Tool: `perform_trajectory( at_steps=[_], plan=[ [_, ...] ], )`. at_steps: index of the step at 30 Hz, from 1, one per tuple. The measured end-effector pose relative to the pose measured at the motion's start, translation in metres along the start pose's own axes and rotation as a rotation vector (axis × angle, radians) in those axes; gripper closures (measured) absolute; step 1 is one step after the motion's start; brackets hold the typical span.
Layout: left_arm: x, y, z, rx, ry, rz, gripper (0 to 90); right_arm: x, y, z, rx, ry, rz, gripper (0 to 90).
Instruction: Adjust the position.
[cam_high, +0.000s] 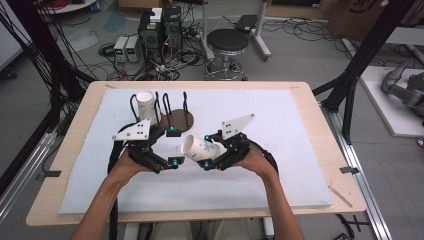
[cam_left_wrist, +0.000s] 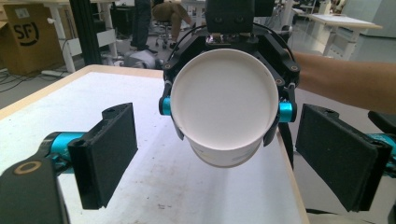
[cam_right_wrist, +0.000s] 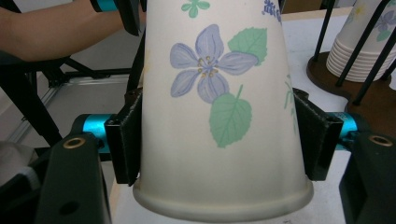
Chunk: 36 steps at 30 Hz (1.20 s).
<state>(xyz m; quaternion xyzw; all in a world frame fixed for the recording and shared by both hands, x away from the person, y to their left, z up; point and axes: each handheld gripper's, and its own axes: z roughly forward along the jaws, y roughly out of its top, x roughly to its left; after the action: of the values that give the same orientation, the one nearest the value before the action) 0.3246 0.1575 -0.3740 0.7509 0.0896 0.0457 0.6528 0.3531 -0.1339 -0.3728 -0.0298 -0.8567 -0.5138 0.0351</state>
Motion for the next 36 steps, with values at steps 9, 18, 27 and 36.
perform_trajectory(
  at_steps=[9, 18, 27, 36],
  plan=[
    [-0.003, 0.009, -0.004, 0.173, 0.000, 0.033, 12.7, 0.005, 0.000, -0.001, 0.045, -0.020, 0.001, 31.0],
    [0.004, 0.032, 0.006, 0.564, -0.011, 0.073, 13.3, 0.009, 0.008, 0.007, 0.241, -0.088, -0.007, 31.0],
    [0.006, 0.037, 0.018, 0.741, -0.027, 0.096, 14.0, 0.016, 0.029, 0.016, 0.476, -0.116, -0.034, 31.0],
    [0.002, 0.035, 0.032, 0.763, -0.049, 0.115, 14.2, 0.017, 0.035, 0.020, 0.525, -0.116, -0.070, 31.0]
  ],
)
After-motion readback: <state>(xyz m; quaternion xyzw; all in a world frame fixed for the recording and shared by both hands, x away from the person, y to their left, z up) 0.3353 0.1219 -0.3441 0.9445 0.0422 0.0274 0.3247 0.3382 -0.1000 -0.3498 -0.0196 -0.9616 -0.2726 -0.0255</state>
